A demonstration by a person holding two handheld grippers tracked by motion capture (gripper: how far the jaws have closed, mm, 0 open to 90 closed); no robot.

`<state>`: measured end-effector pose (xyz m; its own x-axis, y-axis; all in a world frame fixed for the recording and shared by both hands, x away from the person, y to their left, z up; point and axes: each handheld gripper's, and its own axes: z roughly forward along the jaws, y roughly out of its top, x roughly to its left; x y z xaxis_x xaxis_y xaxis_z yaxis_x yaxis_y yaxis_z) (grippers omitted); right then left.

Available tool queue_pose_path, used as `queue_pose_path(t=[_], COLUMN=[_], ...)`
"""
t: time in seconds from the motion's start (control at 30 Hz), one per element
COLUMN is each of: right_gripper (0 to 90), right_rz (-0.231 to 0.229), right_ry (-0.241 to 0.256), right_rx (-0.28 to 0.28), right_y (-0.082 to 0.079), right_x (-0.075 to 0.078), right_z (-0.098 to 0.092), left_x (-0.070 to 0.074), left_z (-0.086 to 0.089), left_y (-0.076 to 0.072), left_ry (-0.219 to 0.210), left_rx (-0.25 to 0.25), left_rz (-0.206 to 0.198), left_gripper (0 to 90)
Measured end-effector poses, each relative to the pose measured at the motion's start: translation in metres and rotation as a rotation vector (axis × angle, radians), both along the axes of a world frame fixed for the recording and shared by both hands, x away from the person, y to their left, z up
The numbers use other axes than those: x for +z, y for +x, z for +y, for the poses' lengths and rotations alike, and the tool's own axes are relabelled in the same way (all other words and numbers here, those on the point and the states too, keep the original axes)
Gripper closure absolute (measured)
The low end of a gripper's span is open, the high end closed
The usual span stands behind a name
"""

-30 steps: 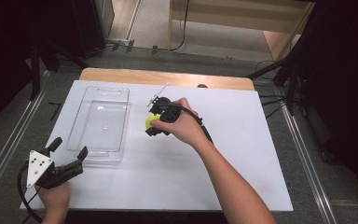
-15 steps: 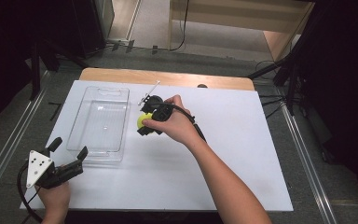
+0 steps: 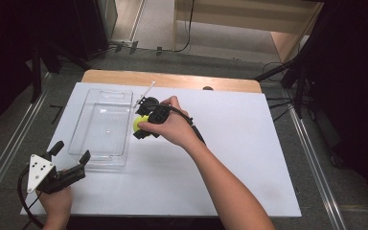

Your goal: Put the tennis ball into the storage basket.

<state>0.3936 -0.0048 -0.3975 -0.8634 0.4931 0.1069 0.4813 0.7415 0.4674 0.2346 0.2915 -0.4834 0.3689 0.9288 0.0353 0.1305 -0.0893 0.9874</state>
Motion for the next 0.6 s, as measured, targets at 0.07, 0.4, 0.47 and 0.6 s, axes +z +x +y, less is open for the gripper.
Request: queue_pose_path(t=[0.07, 0.4, 0.47, 0.6], right_gripper=[23.6, 23.6, 23.6, 23.6], right_rz=[-0.003, -0.007, -0.005, 0.001], right_ry=[0.002, 0.013, 0.011, 0.015], right_rx=[0.008, 0.037, 0.040, 0.038], right_y=[0.000, -0.001, -0.001, -0.002], right_x=[0.001, 0.004, 0.005, 0.007], right_z=[0.003, 0.019, 0.023, 0.029], left_x=[0.000, 0.000, 0.000, 0.000], left_z=[0.000, 0.000, 0.000, 0.000], left_y=[0.000, 0.000, 0.000, 0.000], left_ry=[-0.001, -0.008, -0.009, -0.012], left_rx=[0.000, -0.002, -0.002, -0.001], left_rz=[0.000, -0.003, -0.003, -0.003], left_gripper=[11.3, 11.3, 11.3, 11.3])
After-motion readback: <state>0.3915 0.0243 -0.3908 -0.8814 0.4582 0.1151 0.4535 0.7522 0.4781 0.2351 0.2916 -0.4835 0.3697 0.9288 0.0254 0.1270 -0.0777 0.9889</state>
